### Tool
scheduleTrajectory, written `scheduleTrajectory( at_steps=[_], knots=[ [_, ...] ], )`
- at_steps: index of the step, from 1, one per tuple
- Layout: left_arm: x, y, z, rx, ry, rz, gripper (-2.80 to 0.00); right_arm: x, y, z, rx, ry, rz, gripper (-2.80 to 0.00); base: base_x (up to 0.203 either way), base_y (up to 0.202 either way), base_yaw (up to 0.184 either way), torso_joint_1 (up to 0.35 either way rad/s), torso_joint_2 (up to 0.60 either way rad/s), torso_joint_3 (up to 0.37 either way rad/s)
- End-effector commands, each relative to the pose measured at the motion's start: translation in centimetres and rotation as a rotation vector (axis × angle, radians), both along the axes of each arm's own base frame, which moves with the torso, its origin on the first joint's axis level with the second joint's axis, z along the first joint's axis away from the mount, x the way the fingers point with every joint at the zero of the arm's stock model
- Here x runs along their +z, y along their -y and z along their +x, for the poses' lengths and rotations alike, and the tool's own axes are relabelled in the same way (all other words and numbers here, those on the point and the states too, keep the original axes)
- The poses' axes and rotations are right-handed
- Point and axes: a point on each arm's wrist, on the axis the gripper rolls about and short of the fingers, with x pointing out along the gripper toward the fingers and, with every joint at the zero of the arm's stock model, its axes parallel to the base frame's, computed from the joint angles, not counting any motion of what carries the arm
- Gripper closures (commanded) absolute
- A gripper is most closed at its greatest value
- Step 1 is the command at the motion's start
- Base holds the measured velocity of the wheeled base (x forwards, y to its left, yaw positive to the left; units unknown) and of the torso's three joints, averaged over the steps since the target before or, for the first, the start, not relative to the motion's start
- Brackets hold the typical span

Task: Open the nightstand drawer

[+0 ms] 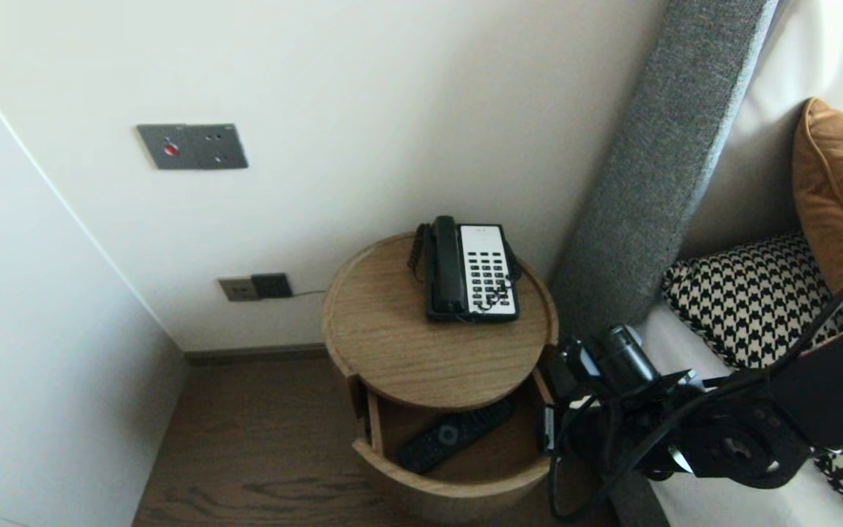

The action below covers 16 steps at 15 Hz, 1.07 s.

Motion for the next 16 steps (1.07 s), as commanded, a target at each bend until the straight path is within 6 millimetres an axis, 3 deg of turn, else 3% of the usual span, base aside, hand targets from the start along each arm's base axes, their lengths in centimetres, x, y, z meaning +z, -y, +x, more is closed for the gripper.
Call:
scheduleTrajectory(
  at_steps=[1,6,11,16],
  knots=[
    [0.0,0.0,0.0,0.001,0.000,0.000,0.00,-0.5,0.3,-1.7,0.019,-0.014,-0.007,0.00,0.000,0.000,0.000,0.000,0.00,0.000],
    [0.0,0.0,0.0,0.001,0.001,0.000,0.00,-1.0,0.7,-5.4,0.073,-0.042,-0.015,0.00,0.000,0.000,0.000,0.000,0.00,0.000],
    [0.0,0.0,0.0,0.001,0.001,0.000,0.00,-1.5,1.9,-7.9,0.093,-0.060,-0.025,0.00,0.000,0.000,0.000,0.000,0.00,0.000],
    [0.0,0.0,0.0,0.001,0.001,0.000,0.00,0.0,1.9,-7.9,0.105,0.010,-0.002,0.00,0.000,0.000,0.000,0.000,0.00,0.000]
  ],
)
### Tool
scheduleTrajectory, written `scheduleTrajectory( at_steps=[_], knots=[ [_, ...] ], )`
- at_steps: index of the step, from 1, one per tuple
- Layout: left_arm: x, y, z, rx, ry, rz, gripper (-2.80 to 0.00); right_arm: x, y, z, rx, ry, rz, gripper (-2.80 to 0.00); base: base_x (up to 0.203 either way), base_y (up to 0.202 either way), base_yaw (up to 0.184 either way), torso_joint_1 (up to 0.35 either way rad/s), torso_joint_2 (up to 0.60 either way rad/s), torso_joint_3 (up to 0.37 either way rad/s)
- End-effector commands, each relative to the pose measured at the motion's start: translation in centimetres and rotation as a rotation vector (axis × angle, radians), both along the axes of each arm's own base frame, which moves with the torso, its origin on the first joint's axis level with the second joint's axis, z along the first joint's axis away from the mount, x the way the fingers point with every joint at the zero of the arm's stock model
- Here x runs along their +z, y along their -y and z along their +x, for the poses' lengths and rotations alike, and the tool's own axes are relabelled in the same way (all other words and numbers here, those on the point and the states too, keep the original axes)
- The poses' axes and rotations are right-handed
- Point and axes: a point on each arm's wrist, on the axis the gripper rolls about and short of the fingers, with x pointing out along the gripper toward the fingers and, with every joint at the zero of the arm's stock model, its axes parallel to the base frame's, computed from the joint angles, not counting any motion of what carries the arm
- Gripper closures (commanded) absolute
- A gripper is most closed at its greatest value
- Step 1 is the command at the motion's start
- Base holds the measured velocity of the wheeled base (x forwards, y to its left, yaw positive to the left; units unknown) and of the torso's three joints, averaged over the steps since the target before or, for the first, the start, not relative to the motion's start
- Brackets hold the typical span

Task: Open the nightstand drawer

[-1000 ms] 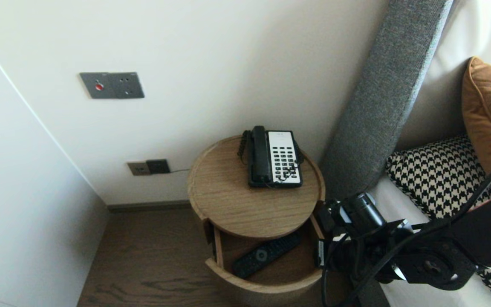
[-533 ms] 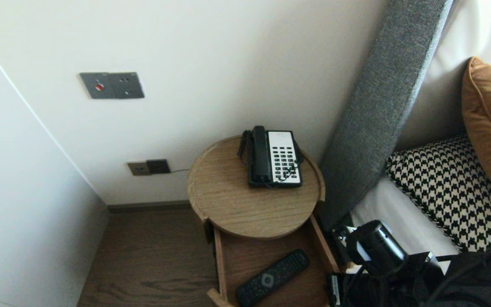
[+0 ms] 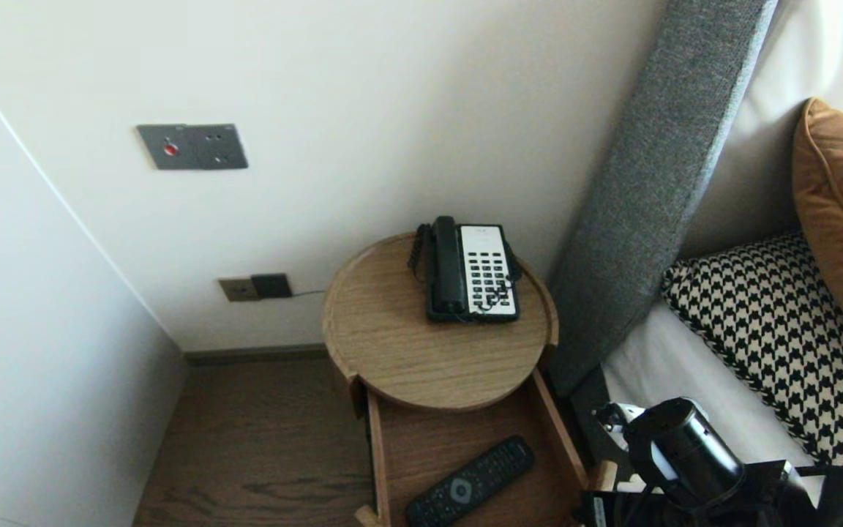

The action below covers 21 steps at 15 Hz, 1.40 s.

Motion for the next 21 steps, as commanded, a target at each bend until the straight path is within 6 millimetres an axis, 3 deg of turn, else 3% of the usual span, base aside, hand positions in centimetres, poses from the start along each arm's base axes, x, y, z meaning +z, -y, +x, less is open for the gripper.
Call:
scheduleTrajectory(
  at_steps=[1,4,8,9,11,15,21],
  knots=[
    [0.0,0.0,0.0,0.000,0.001,0.000,0.00,1.6,-0.4,0.5,0.021,0.076,0.035,0.00,0.000,0.000,0.000,0.000,0.00,0.000],
    [0.0,0.0,0.0,0.000,0.001,0.000,0.00,3.2,-1.3,1.6,0.160,0.195,-0.024,0.00,0.000,0.000,0.000,0.000,0.00,0.000],
    [0.0,0.0,0.0,0.000,0.001,0.000,0.00,2.4,-2.9,4.7,0.326,0.263,-0.154,0.00,0.000,0.000,0.000,0.000,0.00,0.000],
    [0.0,0.0,0.0,0.000,0.001,0.000,0.00,1.6,-3.0,5.3,0.368,0.258,-0.191,-2.80,0.000,0.000,0.000,0.000,0.00,0.000],
    [0.0,0.0,0.0,0.000,0.001,0.000,0.00,0.2,-2.9,6.5,0.441,0.250,-0.249,-2.80,0.000,0.000,0.000,0.000,0.00,0.000],
    [0.0,0.0,0.0,0.000,0.001,0.000,0.00,-1.1,-1.5,7.1,0.575,0.208,-0.186,-2.80,0.000,0.000,0.000,0.000,0.00,0.000],
    [0.0,0.0,0.0,0.000,0.001,0.000,0.00,-2.1,0.1,6.4,0.922,0.297,-0.195,-2.80,0.000,0.000,0.000,0.000,0.00,0.000]
  ],
)
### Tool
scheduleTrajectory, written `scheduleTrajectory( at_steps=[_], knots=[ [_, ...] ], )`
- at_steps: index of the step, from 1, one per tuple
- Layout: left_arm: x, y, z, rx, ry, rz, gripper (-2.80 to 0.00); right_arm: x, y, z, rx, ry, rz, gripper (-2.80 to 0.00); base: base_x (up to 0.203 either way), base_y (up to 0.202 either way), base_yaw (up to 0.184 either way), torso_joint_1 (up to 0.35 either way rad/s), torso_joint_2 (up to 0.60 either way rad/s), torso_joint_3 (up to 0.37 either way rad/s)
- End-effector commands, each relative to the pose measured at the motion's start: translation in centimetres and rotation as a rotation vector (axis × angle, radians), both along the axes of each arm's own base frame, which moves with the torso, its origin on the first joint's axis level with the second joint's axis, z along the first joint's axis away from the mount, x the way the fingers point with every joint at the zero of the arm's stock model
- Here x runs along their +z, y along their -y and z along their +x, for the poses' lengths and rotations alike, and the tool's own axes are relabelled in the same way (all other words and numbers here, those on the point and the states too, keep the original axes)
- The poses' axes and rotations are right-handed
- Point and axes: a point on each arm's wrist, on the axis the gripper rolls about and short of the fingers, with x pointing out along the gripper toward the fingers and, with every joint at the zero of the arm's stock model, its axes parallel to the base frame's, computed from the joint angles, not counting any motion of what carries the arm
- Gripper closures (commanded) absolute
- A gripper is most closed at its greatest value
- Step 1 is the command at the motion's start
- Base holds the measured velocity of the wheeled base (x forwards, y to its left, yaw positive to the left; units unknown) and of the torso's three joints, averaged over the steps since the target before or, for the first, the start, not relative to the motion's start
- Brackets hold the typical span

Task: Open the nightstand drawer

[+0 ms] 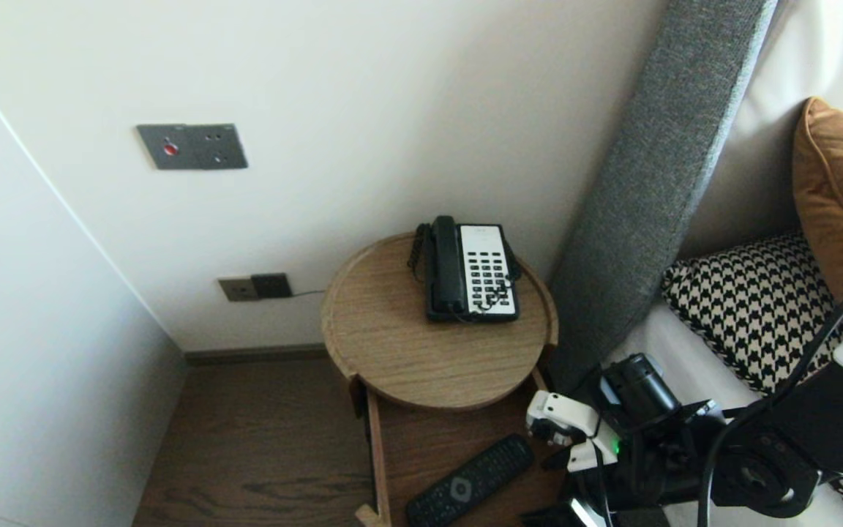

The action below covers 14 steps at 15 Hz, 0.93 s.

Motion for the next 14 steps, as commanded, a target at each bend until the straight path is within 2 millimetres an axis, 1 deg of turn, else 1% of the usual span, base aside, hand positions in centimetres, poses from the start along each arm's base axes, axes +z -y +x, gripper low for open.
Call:
scheduleTrajectory(
  at_steps=[1,4,7,9,11,14],
  knots=[
    [0.0,0.0,0.0,0.000,0.001,0.000,0.00,-0.3,0.5,-0.2,0.133,0.068,-0.036,-2.80,0.000,0.000,0.000,0.000,0.00,0.000],
    [0.0,0.0,0.0,0.000,0.001,0.000,0.00,-0.4,0.1,0.2,0.242,0.186,-0.063,-2.80,0.000,0.000,0.000,0.000,0.00,0.000],
    [0.0,0.0,0.0,0.000,0.001,0.000,0.00,-0.9,-0.6,1.6,0.295,0.301,-0.072,-2.80,0.000,0.000,0.000,0.000,0.00,0.000],
    [0.0,0.0,0.0,0.000,0.001,0.000,0.00,-1.5,-1.2,2.7,0.306,0.338,-0.080,-2.80,0.000,0.000,0.000,0.000,0.00,0.000],
    [0.0,0.0,0.0,0.000,0.000,0.000,0.00,-2.0,-1.7,3.3,0.329,0.355,-0.093,-2.80,0.000,0.000,0.000,0.000,0.00,0.000],
    [0.0,0.0,0.0,0.000,0.001,0.000,0.00,-2.4,-1.7,3.3,0.338,0.344,-0.102,-2.80,0.000,0.000,0.000,0.000,0.00,0.000]
  ],
)
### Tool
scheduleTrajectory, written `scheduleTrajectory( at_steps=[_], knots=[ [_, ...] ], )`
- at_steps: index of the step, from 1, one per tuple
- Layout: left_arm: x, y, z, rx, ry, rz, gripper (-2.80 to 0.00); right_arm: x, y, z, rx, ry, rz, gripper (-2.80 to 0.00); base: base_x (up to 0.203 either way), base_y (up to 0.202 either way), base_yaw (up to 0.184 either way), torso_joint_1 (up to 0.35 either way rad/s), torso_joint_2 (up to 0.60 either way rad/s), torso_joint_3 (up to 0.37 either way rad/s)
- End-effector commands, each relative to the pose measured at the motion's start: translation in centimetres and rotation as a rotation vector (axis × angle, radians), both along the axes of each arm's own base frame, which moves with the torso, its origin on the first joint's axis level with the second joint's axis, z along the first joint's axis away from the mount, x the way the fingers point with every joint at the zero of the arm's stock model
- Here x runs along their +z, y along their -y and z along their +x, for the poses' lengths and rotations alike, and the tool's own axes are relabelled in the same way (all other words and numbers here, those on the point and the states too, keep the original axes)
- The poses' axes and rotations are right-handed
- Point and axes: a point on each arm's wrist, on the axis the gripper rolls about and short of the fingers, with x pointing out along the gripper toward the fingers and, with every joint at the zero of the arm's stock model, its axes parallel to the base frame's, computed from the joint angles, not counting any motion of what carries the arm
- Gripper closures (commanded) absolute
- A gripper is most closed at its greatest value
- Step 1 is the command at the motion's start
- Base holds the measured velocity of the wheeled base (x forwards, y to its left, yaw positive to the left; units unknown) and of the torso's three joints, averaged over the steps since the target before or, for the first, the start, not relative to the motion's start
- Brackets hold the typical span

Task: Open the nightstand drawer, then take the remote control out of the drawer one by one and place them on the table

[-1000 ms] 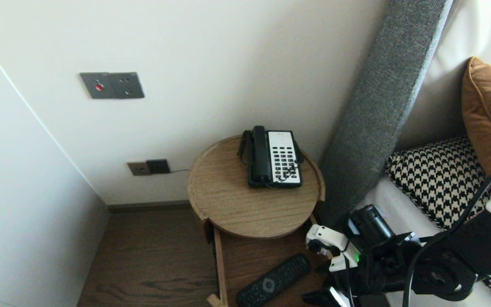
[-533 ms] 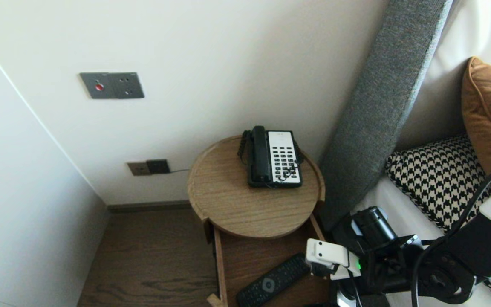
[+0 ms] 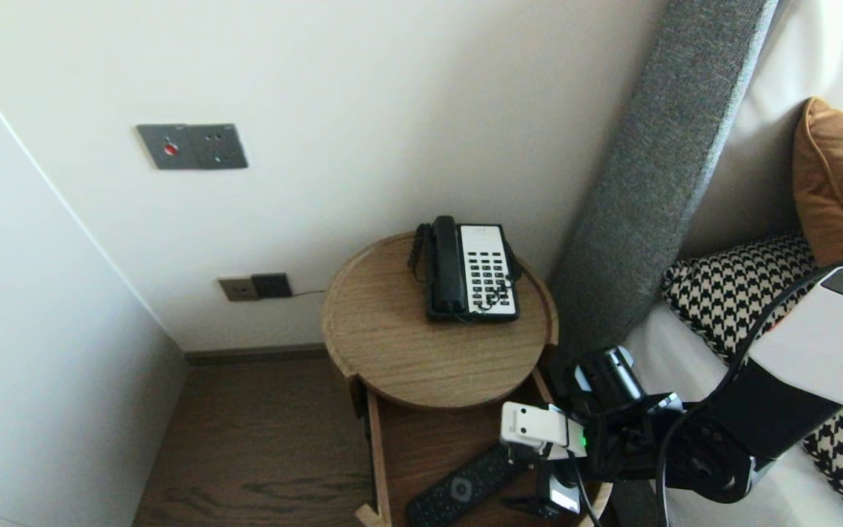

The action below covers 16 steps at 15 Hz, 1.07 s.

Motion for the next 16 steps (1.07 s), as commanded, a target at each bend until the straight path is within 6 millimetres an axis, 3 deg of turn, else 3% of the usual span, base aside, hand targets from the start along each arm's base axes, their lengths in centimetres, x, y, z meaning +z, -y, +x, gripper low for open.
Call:
scheduleTrajectory(
  at_steps=[1,10,16],
  knots=[
    [0.01,0.00,0.00,0.000,0.001,0.000,0.00,-0.85,-0.01,-0.06,0.008,-0.019,-0.015,-2.80,0.000,0.000,0.000,0.000,0.00,0.000],
    [0.01,0.00,0.00,0.000,0.001,0.000,0.00,0.03,0.19,0.17,0.120,0.103,-0.068,-2.80,0.000,0.000,0.000,0.000,0.00,0.000],
    [0.01,0.00,0.00,0.000,0.001,0.000,0.00,-0.77,-0.16,0.18,0.125,-0.024,-0.082,-2.80,0.000,0.000,0.000,0.000,0.00,0.000]
  ],
)
